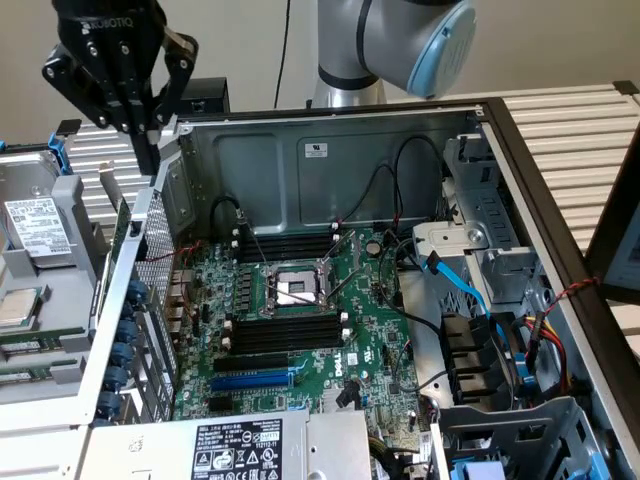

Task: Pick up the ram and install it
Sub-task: 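Reach for the ram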

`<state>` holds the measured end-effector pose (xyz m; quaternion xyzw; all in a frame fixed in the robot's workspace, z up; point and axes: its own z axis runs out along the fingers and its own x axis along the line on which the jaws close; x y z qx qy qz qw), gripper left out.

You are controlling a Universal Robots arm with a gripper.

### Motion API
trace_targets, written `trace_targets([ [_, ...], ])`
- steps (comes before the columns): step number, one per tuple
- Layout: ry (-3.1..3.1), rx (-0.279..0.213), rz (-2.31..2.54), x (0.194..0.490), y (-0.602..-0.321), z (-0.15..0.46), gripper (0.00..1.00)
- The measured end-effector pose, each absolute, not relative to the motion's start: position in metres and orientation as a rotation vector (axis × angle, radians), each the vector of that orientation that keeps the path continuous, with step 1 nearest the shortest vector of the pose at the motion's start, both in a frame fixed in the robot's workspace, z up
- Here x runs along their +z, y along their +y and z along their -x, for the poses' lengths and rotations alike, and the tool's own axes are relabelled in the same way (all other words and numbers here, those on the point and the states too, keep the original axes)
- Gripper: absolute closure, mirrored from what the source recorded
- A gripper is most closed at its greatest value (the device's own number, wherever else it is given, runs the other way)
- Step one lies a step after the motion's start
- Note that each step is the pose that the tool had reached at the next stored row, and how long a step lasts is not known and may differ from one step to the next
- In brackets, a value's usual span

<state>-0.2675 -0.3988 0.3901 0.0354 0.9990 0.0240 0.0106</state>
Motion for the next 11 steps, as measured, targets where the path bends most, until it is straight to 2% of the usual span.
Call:
trace_targets([
  [11, 3.117, 0.075, -0.11, 0.389, -0.399, 0.317, 0.89],
])
